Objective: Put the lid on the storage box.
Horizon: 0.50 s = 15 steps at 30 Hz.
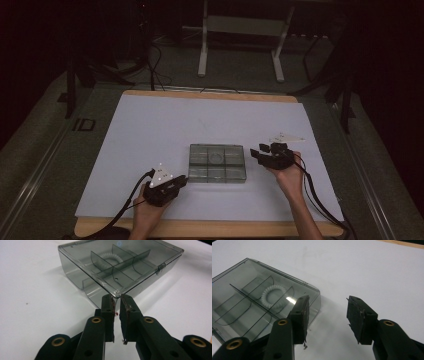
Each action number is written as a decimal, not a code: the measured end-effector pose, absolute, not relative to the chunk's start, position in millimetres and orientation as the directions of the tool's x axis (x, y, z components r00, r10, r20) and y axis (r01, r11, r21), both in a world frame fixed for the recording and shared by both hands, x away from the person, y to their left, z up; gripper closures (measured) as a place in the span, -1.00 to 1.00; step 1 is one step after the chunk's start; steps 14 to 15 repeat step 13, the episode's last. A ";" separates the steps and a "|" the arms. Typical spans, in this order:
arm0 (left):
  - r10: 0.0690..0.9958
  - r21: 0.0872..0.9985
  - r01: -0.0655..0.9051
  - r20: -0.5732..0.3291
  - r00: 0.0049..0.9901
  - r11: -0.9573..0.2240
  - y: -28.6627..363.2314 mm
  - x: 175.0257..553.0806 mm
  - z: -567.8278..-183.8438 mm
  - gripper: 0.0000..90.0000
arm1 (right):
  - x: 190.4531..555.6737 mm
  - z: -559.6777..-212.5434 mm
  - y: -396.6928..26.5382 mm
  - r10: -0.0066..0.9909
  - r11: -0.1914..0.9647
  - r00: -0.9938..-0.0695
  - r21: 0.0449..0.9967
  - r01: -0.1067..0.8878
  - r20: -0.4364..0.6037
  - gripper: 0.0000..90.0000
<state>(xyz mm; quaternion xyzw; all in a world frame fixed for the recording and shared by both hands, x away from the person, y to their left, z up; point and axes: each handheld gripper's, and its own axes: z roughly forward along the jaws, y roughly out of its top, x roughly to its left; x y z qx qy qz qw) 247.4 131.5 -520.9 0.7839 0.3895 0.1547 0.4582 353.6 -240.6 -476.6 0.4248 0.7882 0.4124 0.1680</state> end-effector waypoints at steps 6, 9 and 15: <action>0.772 0.845 0.471 -0.116 0.625 -0.254 139.0 250.4 -519.0 0.81 | 353.8 -476.9 -241.1 0.809 0.300 -0.581 0.791 0.533 0.085 0.17; 0.786 0.844 0.473 -0.106 0.608 -0.252 142.5 252.6 -518.2 0.79 | 353.8 -477.0 -241.2 0.808 0.302 -0.583 0.790 0.534 0.084 0.17; 0.807 0.840 0.484 -0.100 0.583 -0.246 147.7 256.8 -518.8 0.79 | 353.9 -476.9 -241.9 0.809 0.301 -0.582 0.791 0.533 0.084 0.17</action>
